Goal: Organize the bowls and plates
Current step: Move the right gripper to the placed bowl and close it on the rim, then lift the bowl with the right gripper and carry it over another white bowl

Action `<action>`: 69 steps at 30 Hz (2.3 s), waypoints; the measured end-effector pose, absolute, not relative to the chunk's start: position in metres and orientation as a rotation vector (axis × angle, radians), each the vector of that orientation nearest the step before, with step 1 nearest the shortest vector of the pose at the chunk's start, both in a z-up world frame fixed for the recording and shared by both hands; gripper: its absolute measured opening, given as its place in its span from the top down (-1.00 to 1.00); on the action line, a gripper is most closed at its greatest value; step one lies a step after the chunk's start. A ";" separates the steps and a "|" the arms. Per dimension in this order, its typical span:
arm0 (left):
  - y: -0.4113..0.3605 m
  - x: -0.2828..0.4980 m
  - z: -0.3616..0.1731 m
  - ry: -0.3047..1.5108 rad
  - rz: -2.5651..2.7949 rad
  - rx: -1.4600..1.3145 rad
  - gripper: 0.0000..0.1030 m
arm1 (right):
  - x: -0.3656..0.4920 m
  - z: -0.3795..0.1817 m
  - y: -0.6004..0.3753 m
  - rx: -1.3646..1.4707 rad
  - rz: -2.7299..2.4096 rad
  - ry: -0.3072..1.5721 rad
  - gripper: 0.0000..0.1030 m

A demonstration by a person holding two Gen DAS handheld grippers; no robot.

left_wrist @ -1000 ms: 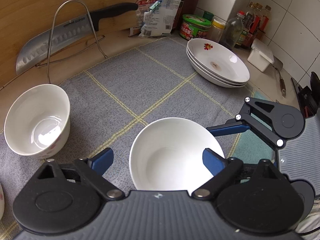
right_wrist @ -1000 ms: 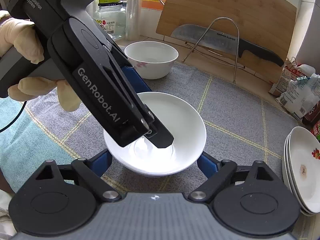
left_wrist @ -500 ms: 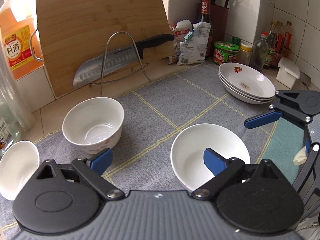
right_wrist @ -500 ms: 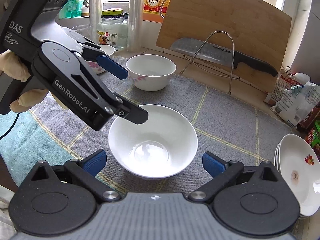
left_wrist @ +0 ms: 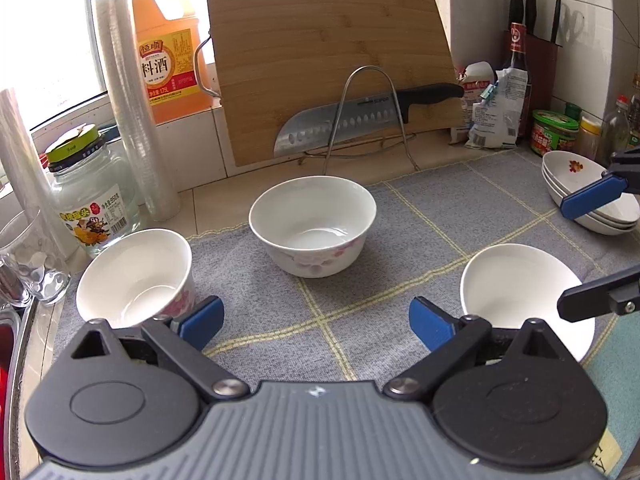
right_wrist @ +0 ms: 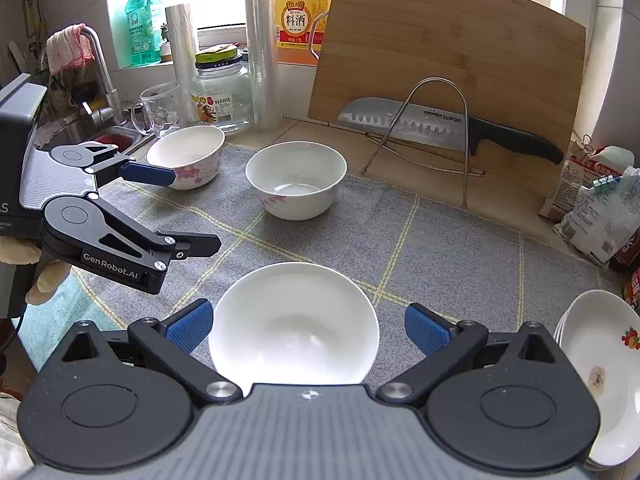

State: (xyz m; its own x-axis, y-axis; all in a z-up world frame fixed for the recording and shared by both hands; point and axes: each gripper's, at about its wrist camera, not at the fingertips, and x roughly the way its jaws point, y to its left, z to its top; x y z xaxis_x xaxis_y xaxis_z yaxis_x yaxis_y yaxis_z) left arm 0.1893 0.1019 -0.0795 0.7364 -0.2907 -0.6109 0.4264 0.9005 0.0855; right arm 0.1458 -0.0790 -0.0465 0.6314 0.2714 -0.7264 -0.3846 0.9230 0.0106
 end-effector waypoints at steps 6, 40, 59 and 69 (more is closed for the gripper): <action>0.097 0.202 -0.096 0.626 -0.344 0.223 -0.92 | 0.185 -0.044 -0.074 -0.138 0.442 0.828 -1.00; 0.075 0.260 -0.117 0.592 -0.450 0.172 -0.82 | 0.341 -0.068 -0.033 -0.159 0.615 0.953 -1.00; 0.076 0.265 -0.116 0.597 -0.458 0.146 -0.67 | 0.369 -0.080 -0.028 -0.112 0.657 0.995 -0.58; 0.070 0.265 -0.113 0.610 -0.448 0.190 -0.69 | 0.369 -0.080 -0.028 -0.102 0.662 1.004 -0.58</action>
State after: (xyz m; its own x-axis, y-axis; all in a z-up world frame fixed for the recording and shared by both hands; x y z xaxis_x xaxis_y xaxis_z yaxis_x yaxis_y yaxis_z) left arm 0.2653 0.0705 -0.1129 0.7279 -0.3487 -0.5904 0.4586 0.8877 0.0411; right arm 0.3692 -0.0279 -0.0802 0.3607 0.4673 -0.8072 -0.5579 0.8016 0.2148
